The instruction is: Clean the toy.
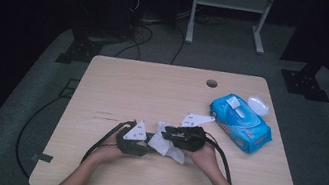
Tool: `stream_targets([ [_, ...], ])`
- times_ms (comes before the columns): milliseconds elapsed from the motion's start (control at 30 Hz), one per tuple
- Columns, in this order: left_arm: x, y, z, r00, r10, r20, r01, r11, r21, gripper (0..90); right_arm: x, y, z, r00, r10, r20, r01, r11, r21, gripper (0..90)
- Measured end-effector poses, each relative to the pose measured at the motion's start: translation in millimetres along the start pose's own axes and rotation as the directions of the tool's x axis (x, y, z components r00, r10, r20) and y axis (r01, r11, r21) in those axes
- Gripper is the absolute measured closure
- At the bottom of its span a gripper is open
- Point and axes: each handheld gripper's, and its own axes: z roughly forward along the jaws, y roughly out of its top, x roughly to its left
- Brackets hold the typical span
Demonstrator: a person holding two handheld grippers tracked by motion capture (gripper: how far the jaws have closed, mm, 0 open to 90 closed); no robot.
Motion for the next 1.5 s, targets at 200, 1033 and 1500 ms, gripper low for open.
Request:
stream_targets([
  [200, 0.0, 0.5, 0.3, 1.0000, -0.002, 0.001, 0.002, 1.0000, 0.000, 56.2, 9.5, 7.0, 14.6, 0.9991, 0.003, -0.041, -0.003, 1.000, -0.011, 88.0],
  [1033, -0.1, 0.1, 0.1, 1.0000, 0.001, -0.006, -0.001, 1.0000, 0.003, 56.7, -22.2, -17.5, -48.7, 0.9866, -0.013, 0.163, 0.009, 1.000, 0.025, 88.7],
  [1500, 1.5, -0.1, -0.3, 1.0000, -0.008, 0.003, 0.008, 0.9999, 0.006, 56.4, -25.2, -16.5, -38.7, 0.9928, 0.011, 0.119, -0.012, 1.000, 0.008, 61.4],
])
